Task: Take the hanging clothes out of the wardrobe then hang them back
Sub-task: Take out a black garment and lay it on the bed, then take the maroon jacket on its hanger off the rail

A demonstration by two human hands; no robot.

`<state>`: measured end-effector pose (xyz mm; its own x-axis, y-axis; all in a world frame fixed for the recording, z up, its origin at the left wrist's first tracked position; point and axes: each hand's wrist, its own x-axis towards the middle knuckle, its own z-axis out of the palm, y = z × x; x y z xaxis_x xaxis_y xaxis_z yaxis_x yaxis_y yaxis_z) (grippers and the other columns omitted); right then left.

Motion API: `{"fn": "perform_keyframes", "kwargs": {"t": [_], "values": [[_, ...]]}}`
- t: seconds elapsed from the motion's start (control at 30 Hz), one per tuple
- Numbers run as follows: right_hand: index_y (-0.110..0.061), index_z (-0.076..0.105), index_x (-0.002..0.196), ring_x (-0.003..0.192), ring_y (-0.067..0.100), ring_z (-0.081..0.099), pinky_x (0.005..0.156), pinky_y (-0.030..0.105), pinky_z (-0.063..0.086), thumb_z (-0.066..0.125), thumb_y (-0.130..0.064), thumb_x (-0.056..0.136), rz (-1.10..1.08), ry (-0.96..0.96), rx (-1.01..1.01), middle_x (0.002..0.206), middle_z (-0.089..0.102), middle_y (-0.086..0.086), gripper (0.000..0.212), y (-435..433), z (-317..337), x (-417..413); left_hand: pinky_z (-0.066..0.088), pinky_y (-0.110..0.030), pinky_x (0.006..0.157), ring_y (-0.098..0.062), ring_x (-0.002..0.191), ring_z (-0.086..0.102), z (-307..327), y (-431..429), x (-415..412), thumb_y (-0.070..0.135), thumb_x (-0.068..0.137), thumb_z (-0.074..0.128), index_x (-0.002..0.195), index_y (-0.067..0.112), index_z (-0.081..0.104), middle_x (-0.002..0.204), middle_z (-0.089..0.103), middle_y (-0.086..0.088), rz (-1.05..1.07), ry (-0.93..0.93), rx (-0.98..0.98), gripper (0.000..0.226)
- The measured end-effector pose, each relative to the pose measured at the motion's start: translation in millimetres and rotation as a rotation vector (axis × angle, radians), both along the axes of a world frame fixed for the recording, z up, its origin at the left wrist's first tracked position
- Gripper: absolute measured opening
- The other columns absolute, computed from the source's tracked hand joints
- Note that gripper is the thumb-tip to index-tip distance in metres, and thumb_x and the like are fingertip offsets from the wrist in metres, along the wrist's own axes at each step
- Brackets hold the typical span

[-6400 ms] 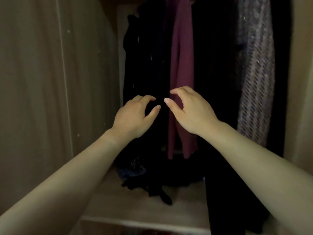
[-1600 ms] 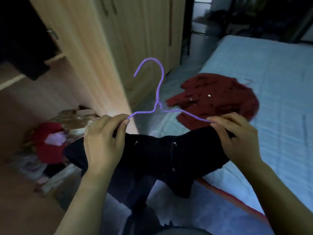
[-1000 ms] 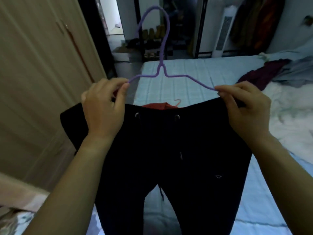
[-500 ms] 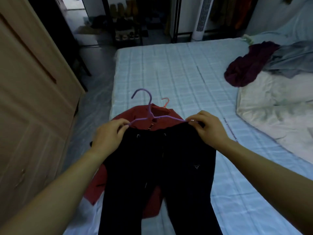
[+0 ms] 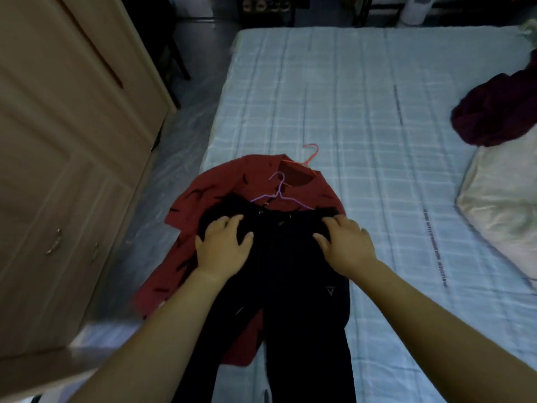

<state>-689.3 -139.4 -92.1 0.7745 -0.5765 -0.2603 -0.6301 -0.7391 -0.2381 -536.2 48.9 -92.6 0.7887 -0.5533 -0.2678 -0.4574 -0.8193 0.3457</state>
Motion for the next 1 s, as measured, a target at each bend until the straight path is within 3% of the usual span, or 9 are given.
{"fn": "perform_keyframes", "kwargs": {"t": [0.1, 0.2, 0.4, 0.63, 0.83, 1.0], "values": [[-0.01, 0.048, 0.132, 0.121, 0.035, 0.045, 0.099, 0.053, 0.035, 0.04, -0.044, 0.095, 0.058, -0.025, 0.006, 0.133, 0.049, 0.013, 0.051, 36, -7, -31, 0.025, -0.056, 0.109, -0.022, 0.137, 0.03, -6, 43, -56, 0.06, 0.088, 0.034, 0.139, 0.029, 0.039, 0.147, 0.037, -0.002, 0.01, -0.002, 0.031, 0.06], [-0.007, 0.059, 0.12, 0.11, 0.036, 0.056, 0.09, 0.055, 0.046, 0.031, -0.05, 0.09, 0.115, -0.111, 0.064, 0.12, 0.06, 0.016, 0.06, 78, -2, -55, 0.033, -0.055, 0.105, -0.022, 0.131, 0.04, -5, 90, -97, 0.068, 0.079, 0.019, 0.138, 0.026, 0.044, 0.141, 0.047, -0.002, 0.062, 0.047, -0.003, 0.076], [-0.014, 0.052, 0.131, 0.124, 0.024, 0.047, 0.104, 0.043, 0.038, 0.019, -0.058, 0.087, 0.298, -0.116, 0.213, 0.134, 0.052, 0.007, 0.07, 173, 22, -93, 0.039, -0.05, 0.102, -0.021, 0.125, 0.048, 18, 192, -160, 0.069, 0.079, 0.02, 0.137, 0.025, 0.044, 0.136, 0.052, 0.001, 0.199, 0.06, 0.008, 0.076], [-0.01, 0.059, 0.121, 0.11, 0.029, 0.058, 0.092, 0.046, 0.049, 0.031, -0.053, 0.09, 0.761, -0.157, 0.191, 0.121, 0.061, 0.011, 0.06, 295, 42, -63, 0.039, -0.051, 0.1, -0.021, 0.123, 0.05, 45, 334, -214, 0.07, 0.079, 0.018, 0.133, 0.028, 0.049, 0.132, 0.055, 0.004, 0.544, -0.016, 0.003, 0.074], [-0.006, 0.062, 0.11, 0.097, 0.038, 0.06, 0.081, 0.048, 0.052, 0.037, -0.047, 0.089, 1.065, -0.277, 0.171, 0.109, 0.064, 0.015, 0.053, 473, 57, -32, 0.033, -0.048, 0.107, -0.02, 0.124, 0.048, 75, 494, -260, 0.072, 0.078, 0.017, 0.138, 0.036, 0.039, 0.141, 0.046, 0.007, 0.875, -0.1, -0.015, 0.074], [-0.006, 0.065, 0.105, 0.09, 0.037, 0.063, 0.073, 0.047, 0.054, 0.038, -0.048, 0.087, 1.267, -0.354, 0.295, 0.103, 0.065, 0.014, 0.053, 657, 67, -45, 0.039, -0.05, 0.101, -0.03, 0.121, 0.05, 115, 638, -312, 0.068, 0.076, 0.021, 0.133, 0.026, 0.048, 0.132, 0.054, -0.003, 1.083, -0.232, 0.047, 0.076]]}}
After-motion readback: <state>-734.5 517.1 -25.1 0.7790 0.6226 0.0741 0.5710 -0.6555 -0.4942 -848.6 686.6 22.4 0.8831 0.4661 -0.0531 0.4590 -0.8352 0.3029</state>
